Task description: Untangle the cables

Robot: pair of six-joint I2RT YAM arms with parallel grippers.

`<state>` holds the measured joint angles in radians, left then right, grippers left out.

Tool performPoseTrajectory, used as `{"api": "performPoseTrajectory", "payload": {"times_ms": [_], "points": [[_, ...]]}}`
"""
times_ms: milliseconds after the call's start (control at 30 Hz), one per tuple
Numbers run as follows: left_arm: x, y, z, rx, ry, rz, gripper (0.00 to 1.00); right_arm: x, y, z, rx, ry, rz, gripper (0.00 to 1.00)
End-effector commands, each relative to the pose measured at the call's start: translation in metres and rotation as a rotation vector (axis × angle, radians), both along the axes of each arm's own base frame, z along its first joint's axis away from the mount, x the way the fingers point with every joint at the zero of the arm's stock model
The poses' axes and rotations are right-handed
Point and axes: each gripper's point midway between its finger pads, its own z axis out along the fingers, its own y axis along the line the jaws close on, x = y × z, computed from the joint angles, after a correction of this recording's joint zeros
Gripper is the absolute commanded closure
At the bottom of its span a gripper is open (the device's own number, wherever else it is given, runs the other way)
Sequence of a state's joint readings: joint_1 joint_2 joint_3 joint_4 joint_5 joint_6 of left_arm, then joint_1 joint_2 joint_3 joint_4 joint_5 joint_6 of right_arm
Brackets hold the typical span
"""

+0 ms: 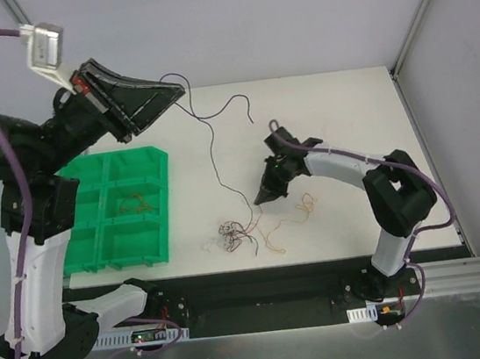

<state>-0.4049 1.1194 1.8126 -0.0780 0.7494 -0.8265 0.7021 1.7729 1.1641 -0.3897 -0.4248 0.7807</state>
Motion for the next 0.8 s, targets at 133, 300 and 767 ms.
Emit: {"api": "performPoseTrajectory", "payload": {"times_ms": [133, 300, 767], "points": [[-0.047, 0.061, 0.077, -0.083, -0.310, 0.322, 1.00, 0.056, -0.251, 0.013, -0.638, -0.129, -0.246, 0.99], [-0.047, 0.066, 0.084, -0.108, -0.300, 0.343, 1.00, 0.065, -0.286, 0.039, -0.644, -0.175, -0.048, 0.84], [-0.061, 0.077, 0.151, -0.349, -0.394, 0.318, 1.00, -0.042, 0.021, 0.085, 0.261, -0.124, 0.100, 0.26]]}}
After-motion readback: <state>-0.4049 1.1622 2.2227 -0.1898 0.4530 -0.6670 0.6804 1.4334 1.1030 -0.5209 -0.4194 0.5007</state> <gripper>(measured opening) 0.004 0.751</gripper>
